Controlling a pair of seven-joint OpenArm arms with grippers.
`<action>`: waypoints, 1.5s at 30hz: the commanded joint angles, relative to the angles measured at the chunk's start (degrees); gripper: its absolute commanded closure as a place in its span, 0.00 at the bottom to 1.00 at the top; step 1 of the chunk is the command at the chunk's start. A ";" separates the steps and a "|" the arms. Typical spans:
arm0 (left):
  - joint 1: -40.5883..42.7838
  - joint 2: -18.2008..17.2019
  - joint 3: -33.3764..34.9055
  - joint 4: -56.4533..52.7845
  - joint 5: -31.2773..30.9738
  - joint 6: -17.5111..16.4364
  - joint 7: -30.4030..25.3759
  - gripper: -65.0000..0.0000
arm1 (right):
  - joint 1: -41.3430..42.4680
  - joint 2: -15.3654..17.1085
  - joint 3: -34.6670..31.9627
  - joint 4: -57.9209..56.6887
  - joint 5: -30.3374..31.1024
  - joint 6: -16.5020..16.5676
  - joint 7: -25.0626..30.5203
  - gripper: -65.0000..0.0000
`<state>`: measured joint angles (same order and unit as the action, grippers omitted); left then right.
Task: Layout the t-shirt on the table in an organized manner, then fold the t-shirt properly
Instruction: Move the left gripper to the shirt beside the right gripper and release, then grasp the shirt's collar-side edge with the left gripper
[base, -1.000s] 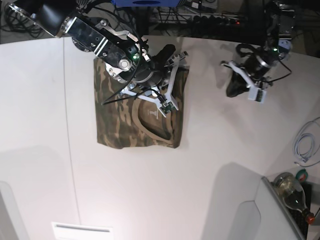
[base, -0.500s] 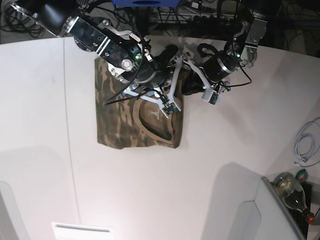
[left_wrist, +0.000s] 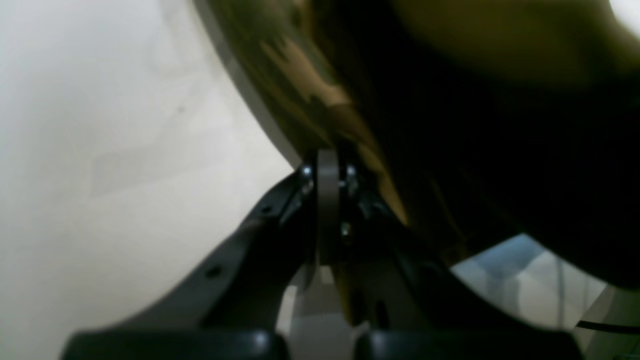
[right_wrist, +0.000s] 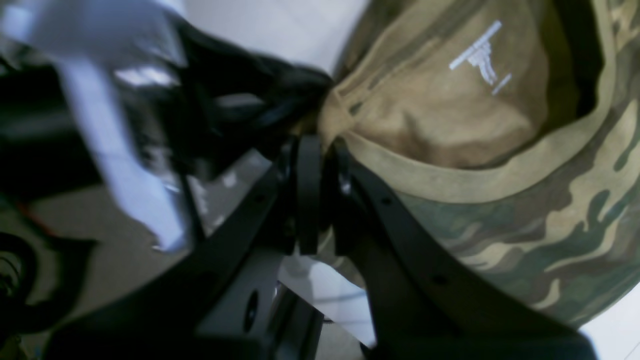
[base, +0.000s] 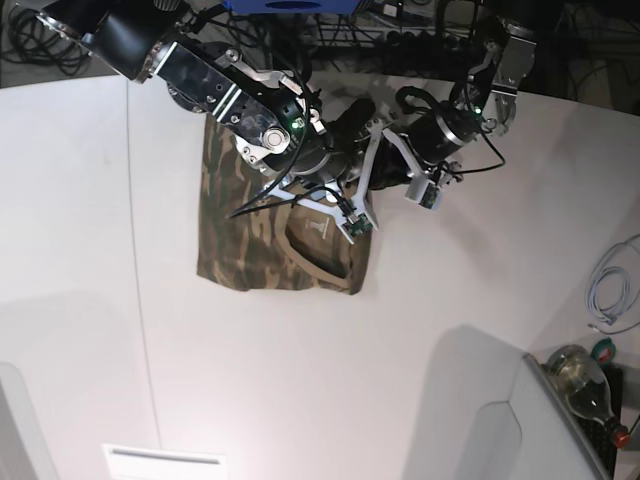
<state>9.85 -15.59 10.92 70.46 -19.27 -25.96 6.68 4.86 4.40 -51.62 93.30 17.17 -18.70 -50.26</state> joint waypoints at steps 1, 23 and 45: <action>-0.31 -0.36 -0.15 1.24 -0.47 -0.55 -1.27 1.00 | 0.81 -0.67 0.23 0.29 -0.07 -0.07 2.48 0.99; 5.23 -8.10 -32.50 9.32 -0.47 -4.15 10.42 1.00 | -0.51 3.02 7.44 11.01 -0.33 -0.07 0.46 0.57; -2.68 4.74 -29.95 11.87 -22.89 -14.04 30.29 0.03 | -6.05 7.86 18.34 4.86 -0.25 0.11 6.26 0.97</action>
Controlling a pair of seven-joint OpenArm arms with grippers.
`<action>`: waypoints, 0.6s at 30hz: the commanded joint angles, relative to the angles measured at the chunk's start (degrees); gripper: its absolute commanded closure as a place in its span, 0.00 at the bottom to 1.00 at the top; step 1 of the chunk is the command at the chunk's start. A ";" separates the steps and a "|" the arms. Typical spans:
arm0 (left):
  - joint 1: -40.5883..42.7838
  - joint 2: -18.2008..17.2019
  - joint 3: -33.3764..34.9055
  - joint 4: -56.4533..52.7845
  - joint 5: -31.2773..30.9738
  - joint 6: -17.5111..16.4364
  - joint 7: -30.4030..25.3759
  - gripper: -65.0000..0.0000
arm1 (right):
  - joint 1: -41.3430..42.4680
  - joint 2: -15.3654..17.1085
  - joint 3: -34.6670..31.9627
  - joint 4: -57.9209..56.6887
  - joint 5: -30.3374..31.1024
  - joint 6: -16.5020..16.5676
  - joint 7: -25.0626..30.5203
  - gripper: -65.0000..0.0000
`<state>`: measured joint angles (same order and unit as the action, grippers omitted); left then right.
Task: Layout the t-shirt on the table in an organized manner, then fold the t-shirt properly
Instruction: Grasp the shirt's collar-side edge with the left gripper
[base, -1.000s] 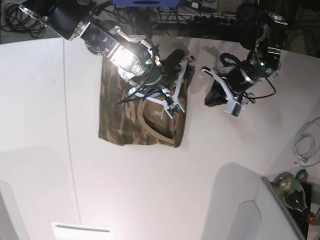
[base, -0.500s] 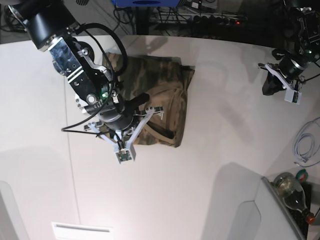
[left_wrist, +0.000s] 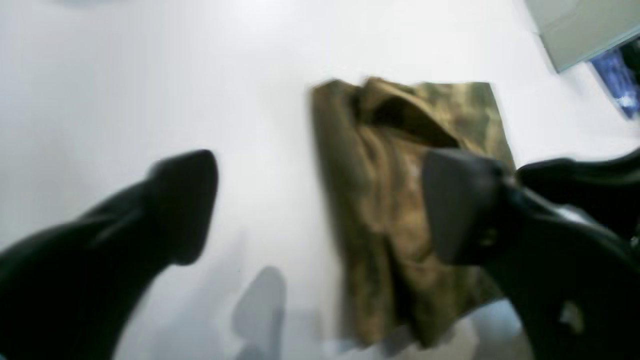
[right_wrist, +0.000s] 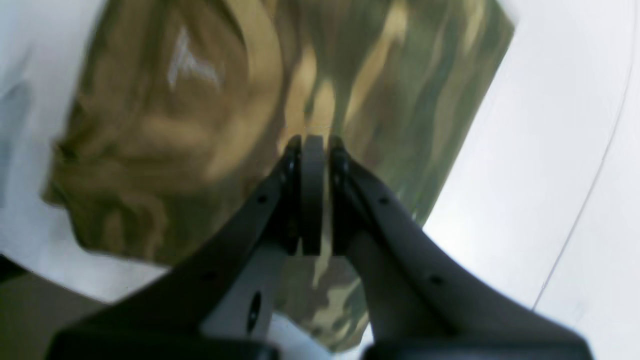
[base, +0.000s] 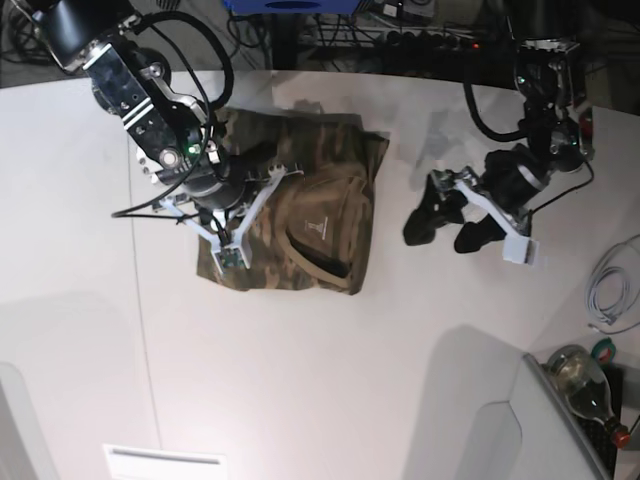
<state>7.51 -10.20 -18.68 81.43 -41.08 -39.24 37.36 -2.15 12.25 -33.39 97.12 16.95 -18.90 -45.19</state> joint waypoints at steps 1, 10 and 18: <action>-1.31 -0.40 1.84 -0.24 -1.07 -0.76 -0.49 0.01 | 0.53 0.72 0.20 1.03 -0.03 0.30 1.19 0.97; -8.96 2.77 14.15 -16.94 -0.90 -0.76 -3.39 0.08 | -0.62 3.00 0.20 1.56 -0.03 0.30 1.28 0.97; -10.54 4.44 19.78 -26.88 -0.90 -0.71 -11.74 0.14 | -4.84 3.44 9.34 5.52 -0.03 0.30 3.65 0.98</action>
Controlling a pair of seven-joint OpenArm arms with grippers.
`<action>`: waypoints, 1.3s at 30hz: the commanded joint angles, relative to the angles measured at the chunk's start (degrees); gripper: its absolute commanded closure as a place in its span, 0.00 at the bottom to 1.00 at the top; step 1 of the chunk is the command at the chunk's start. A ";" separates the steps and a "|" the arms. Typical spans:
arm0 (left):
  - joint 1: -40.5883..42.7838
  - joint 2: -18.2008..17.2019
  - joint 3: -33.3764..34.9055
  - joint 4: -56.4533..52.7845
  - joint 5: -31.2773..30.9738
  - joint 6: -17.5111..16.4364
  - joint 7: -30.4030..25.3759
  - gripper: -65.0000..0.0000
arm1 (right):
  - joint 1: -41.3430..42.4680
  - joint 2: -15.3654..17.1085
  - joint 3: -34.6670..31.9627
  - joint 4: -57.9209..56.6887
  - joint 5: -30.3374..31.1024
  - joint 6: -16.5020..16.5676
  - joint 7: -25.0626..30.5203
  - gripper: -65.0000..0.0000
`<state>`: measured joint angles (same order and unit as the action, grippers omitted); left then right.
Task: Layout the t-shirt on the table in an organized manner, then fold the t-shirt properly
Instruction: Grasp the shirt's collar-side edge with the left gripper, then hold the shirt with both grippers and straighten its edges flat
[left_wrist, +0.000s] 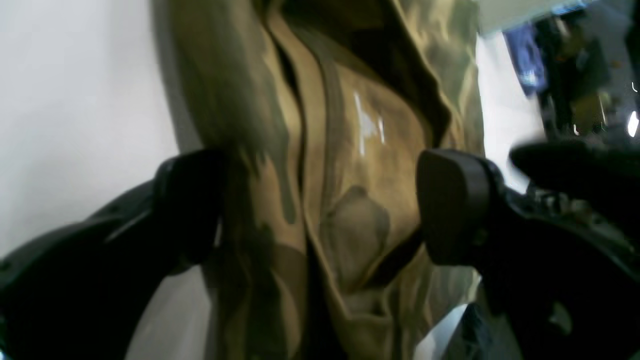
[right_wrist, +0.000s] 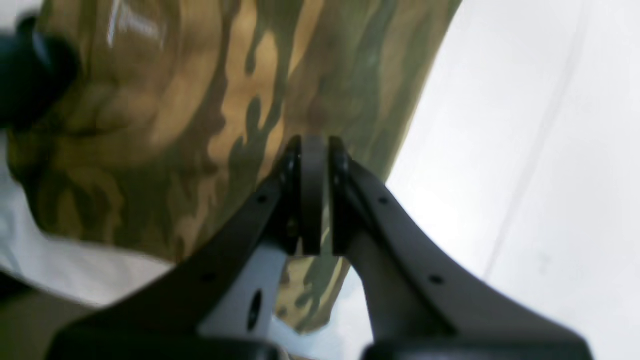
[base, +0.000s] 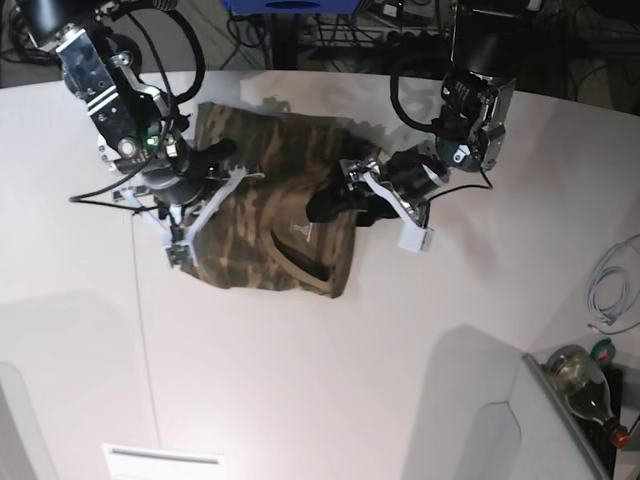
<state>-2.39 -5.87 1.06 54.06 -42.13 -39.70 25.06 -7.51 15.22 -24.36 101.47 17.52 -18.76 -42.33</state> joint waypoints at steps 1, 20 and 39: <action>-0.99 0.11 0.74 -0.74 0.15 -0.25 -0.40 0.15 | -0.27 0.47 1.63 1.52 -0.60 0.26 1.67 0.98; -6.00 -2.35 6.02 -4.52 0.24 2.74 -2.51 1.00 | -5.37 0.56 10.34 2.31 -0.60 0.35 2.81 0.98; -32.11 -15.19 60.70 -4.17 10.09 4.32 -2.77 1.00 | -5.46 -0.06 19.22 1.96 -0.33 0.35 2.72 0.98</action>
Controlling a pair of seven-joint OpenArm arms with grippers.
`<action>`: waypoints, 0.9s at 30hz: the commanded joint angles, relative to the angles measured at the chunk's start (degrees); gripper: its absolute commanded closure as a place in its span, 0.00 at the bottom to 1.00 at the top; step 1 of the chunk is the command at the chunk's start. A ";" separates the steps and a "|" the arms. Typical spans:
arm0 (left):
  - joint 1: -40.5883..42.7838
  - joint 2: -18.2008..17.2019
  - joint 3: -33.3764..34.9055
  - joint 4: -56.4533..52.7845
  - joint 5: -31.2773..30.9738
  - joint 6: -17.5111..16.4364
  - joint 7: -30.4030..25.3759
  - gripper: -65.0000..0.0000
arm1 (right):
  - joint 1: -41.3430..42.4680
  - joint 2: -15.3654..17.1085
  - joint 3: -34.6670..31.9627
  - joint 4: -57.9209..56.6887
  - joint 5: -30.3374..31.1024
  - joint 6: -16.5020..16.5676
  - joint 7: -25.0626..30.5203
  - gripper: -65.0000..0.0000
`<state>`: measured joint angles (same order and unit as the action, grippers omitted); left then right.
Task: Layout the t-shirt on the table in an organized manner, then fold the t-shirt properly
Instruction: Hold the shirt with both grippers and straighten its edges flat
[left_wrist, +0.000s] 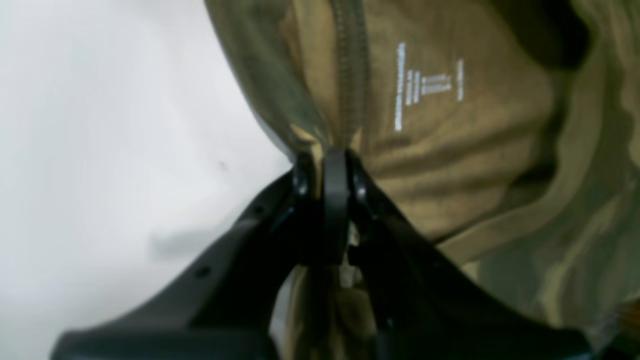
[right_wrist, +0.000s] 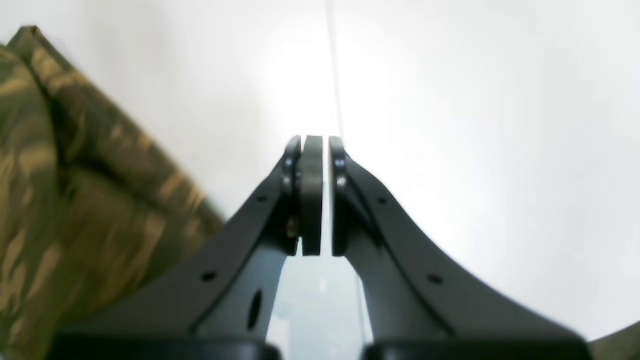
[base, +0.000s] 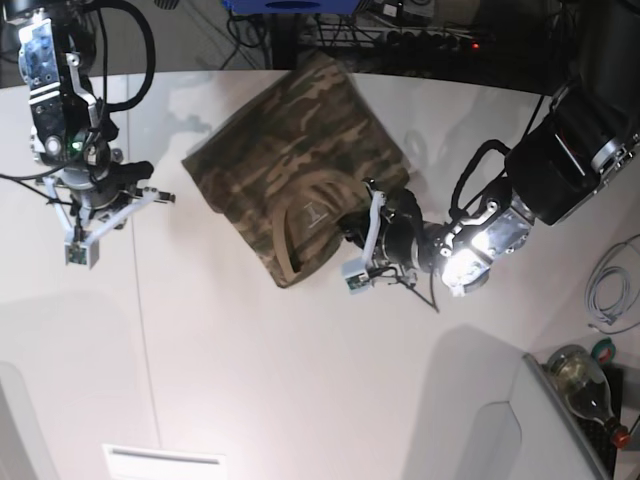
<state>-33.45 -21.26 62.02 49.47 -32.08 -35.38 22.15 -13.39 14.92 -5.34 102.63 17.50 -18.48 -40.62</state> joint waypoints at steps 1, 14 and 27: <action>-1.49 1.52 0.35 0.42 2.76 -0.01 0.13 1.00 | 0.42 0.25 0.11 0.80 -0.31 0.06 0.93 0.98; -1.23 17.96 -4.83 -3.98 35.46 -0.36 -0.04 1.00 | -5.21 -0.10 -11.49 8.27 -0.22 0.06 2.69 0.98; -1.23 17.87 -5.18 -4.68 35.72 -0.36 0.22 1.00 | -8.28 -0.19 -21.51 7.83 -0.22 0.06 3.39 0.98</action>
<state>-33.76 -3.33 57.04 44.71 2.79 -36.03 21.23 -21.85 14.61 -27.00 109.40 17.54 -18.28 -38.33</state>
